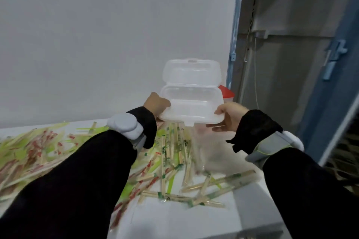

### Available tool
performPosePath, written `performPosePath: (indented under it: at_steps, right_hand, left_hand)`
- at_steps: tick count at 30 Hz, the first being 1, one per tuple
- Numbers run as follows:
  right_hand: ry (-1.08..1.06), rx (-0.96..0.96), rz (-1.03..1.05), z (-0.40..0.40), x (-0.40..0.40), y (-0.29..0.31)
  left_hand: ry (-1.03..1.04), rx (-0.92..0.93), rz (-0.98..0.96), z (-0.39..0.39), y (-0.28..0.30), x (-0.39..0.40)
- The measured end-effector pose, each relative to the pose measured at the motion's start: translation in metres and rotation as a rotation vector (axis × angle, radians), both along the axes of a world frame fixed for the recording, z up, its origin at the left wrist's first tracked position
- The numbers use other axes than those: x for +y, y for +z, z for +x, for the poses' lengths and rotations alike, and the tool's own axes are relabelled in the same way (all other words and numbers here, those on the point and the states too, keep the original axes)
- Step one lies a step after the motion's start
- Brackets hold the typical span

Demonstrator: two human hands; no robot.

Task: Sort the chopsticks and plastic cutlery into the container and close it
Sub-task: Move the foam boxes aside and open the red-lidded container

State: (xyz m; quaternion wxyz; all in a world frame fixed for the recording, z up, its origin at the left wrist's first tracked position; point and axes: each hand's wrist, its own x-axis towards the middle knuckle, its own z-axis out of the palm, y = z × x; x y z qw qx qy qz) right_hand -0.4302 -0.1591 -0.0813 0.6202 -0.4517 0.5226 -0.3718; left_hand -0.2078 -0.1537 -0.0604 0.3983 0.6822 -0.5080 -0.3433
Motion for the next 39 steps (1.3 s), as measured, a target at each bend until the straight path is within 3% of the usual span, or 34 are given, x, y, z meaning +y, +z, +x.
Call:
performPosePath:
  at_steps: [5, 9, 13, 19, 22, 24, 27, 29, 31, 35, 39]
  right_hand:
    - [-0.011, 0.370, 0.065, -0.056, 0.000, -0.005]
    - [-0.033, 0.578, 0.120, -0.088, -0.001, -0.022]
    - [-0.005, 0.761, 0.097, -0.083, -0.001, -0.042]
    - [0.132, 0.907, 0.015, -0.066, -0.003, -0.052]
    - [0.146, 0.825, 0.052, -0.068, 0.000, -0.047]
    - [0.126, 0.702, 0.064, -0.072, -0.001, -0.048]
    - [0.078, 0.368, 0.124, -0.076, 0.008, -0.041]
    - [0.071, 0.106, 0.109, -0.080, 0.012, -0.033]
    - [0.035, -0.032, 0.048, -0.090, 0.007, -0.028]
    - [-0.040, -0.031, -0.012, -0.121, 0.007, -0.021]
    - [-0.066, -0.030, 0.046, -0.168, 0.027, -0.036]
  left_hand:
    - [-0.126, -0.013, 0.030, -0.065, -0.013, 0.010]
    - [-0.093, -0.011, 0.138, -0.112, -0.045, 0.020]
    - [0.055, -0.290, 0.217, -0.125, -0.071, 0.023]
    - [0.099, -0.164, 0.233, -0.120, -0.081, 0.025]
    - [-0.012, -0.144, 0.234, -0.108, -0.077, 0.024]
    - [-0.039, -0.013, 0.233, -0.100, -0.066, 0.025]
    - [-0.025, 0.075, 0.192, -0.093, -0.045, 0.027]
    - [-0.021, 0.046, 0.162, -0.098, -0.031, 0.032]
    - [-0.048, -0.022, 0.122, -0.107, -0.019, 0.035]
    - [-0.172, -0.109, 0.011, -0.139, -0.011, 0.045]
    - [-0.311, -0.071, -0.007, -0.176, -0.033, 0.052]
